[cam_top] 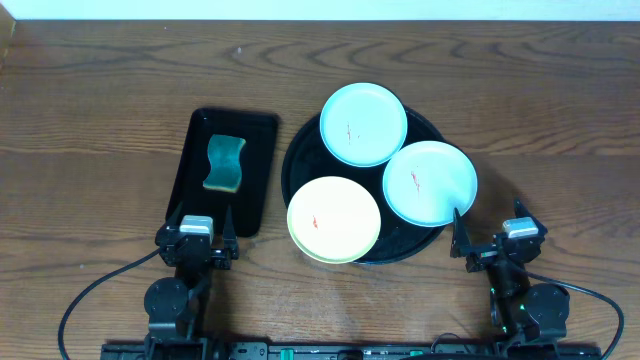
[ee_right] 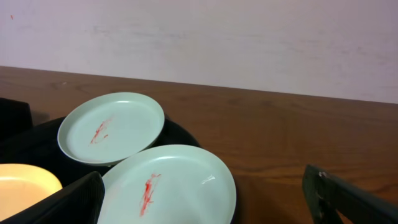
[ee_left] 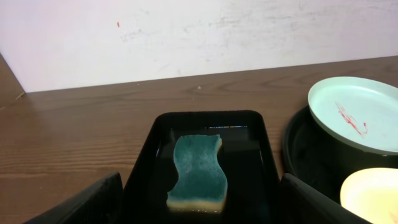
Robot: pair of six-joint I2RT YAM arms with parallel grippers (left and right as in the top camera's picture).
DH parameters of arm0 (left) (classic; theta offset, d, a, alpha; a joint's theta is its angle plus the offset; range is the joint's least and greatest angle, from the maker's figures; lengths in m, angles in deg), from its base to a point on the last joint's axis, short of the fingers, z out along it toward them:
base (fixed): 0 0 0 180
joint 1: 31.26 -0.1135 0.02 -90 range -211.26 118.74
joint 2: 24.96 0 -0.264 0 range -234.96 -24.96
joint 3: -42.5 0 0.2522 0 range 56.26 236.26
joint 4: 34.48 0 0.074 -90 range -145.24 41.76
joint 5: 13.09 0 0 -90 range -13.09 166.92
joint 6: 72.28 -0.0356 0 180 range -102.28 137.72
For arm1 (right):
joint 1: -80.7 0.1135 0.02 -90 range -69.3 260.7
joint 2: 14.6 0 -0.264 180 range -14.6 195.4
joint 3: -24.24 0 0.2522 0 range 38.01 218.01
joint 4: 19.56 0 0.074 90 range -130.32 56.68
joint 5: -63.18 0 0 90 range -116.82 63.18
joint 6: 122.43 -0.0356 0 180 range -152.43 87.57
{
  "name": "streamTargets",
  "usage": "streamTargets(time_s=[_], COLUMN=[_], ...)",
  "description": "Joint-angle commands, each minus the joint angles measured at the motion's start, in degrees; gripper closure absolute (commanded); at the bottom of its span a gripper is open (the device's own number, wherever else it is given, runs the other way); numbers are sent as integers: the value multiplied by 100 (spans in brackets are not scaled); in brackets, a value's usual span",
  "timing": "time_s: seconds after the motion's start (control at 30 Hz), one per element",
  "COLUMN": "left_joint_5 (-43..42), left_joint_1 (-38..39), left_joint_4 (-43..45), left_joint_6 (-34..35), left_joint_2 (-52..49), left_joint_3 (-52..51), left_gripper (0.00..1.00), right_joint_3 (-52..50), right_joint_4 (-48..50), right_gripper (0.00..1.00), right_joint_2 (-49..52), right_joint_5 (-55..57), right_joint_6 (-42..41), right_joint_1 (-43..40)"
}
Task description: Clean dirty plates on tray and stack at the side
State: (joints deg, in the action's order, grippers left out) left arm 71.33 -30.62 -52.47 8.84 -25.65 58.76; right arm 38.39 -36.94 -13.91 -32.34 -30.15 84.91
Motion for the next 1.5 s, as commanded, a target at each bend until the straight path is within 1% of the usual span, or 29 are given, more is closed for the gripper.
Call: streamTargets(time_s=[0.0,0.57,0.73,0.83,0.87,0.97,1.13,1.3,1.47], left_joint_5=[68,66,63,68,68,66,-2,-131,-129], left_joint_1=[-9,-9,-9,-9,-9,-9,-9,-9,-9], left_joint_4=[-59,-31,-42,-107,-127,-260,-772,-1869,-3292], left_joint_6=[-31,-26,297,417,483,713,752,750,752], left_joint_2=[-2,-2,-24,-254,-345,-822,-1888,-3126,-4306], left_joint_3=[-168,-168,-162,24,105,518,1580,3095,4680], left_gripper=[20,21,21,20,21,21,21,21,21], right_joint_3=[-7,-7,-7,37,70,295,973,2026,3294], right_joint_4=[-24,59,61,59,61,46,-68,-463,-1303], right_gripper=[1,1,1,1,1,1,1,1,1], right_joint_2=[-31,-31,-28,-17,0,142,743,1926,3392], right_joint_5=[13,157,-111,-173,-216,-315,-363,-730,-1082], right_joint_6=[-52,31,-15,-400,-417,-417,-382,-190,-170], right_joint_1=[37,35,35,35,35,35,35,35,35])
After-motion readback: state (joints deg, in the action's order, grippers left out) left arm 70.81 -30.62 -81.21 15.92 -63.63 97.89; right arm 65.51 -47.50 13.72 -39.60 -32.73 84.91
